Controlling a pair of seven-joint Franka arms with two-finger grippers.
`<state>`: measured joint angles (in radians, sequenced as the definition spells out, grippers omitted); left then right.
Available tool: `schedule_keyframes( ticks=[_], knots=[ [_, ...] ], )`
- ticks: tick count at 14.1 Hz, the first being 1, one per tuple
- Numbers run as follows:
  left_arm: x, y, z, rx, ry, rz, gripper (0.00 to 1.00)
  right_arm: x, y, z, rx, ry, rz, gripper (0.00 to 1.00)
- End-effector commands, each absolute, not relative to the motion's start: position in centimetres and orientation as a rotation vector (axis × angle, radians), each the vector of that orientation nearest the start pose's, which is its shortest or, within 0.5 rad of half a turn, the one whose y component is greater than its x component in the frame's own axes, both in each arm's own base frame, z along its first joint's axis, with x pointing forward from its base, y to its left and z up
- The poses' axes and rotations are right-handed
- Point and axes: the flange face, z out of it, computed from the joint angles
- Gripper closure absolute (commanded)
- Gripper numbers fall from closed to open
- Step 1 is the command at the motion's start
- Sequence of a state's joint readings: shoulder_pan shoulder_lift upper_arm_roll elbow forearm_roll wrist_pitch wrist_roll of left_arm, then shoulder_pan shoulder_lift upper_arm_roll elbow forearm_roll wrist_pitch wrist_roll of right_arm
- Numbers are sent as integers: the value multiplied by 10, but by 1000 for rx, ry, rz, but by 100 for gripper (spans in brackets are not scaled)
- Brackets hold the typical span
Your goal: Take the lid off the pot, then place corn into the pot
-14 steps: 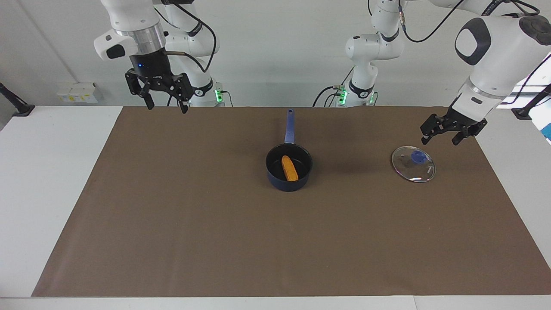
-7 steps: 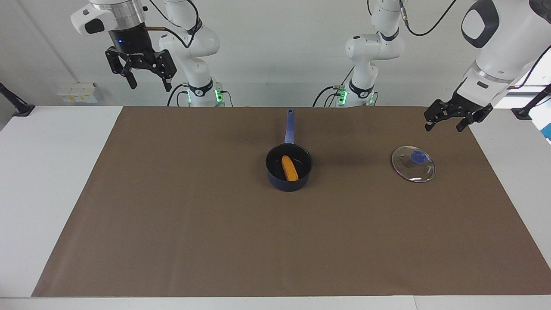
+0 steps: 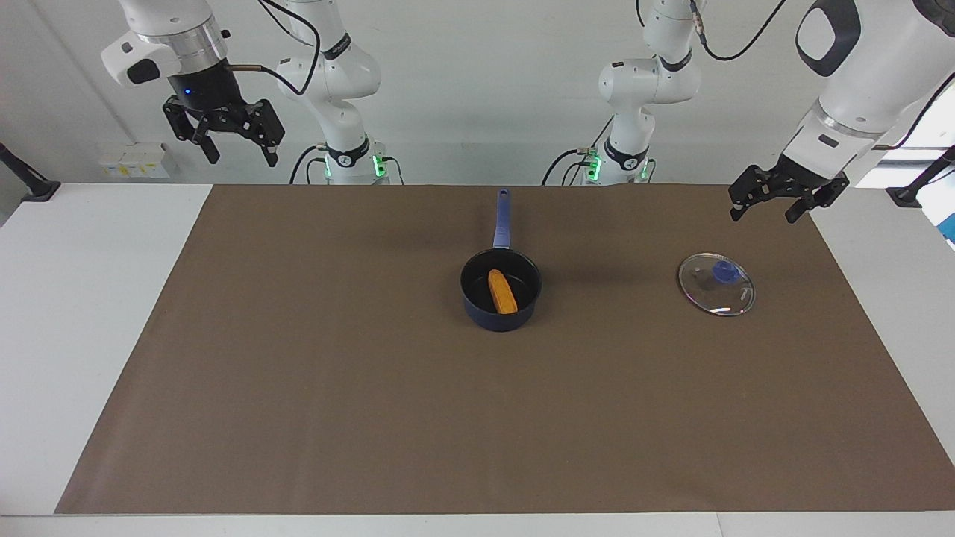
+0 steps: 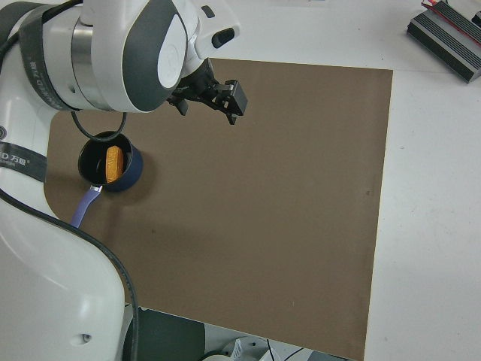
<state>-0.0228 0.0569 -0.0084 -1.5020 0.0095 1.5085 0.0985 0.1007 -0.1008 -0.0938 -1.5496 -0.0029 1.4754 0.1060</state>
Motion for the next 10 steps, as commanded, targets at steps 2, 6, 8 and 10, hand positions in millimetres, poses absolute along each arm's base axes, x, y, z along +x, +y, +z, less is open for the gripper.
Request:
schedule_keyframes(
  ticks=[2, 6, 8, 10],
  knots=[
    [566, -22, 636, -3106, 230, 107, 0, 506, -2, 676, -3110, 131, -47, 0],
    [564, -23, 632, -3130, 221, 72, 0, 507, -2, 678, -3114, 115, -69, 0],
    [564, -23, 633, -3130, 216, 72, 0, 508, -3, 678, -3118, 85, -82, 0],
    [564, -23, 633, -3130, 216, 72, 0, 508, -3, 677, -3119, 75, -77, 0]
  ],
)
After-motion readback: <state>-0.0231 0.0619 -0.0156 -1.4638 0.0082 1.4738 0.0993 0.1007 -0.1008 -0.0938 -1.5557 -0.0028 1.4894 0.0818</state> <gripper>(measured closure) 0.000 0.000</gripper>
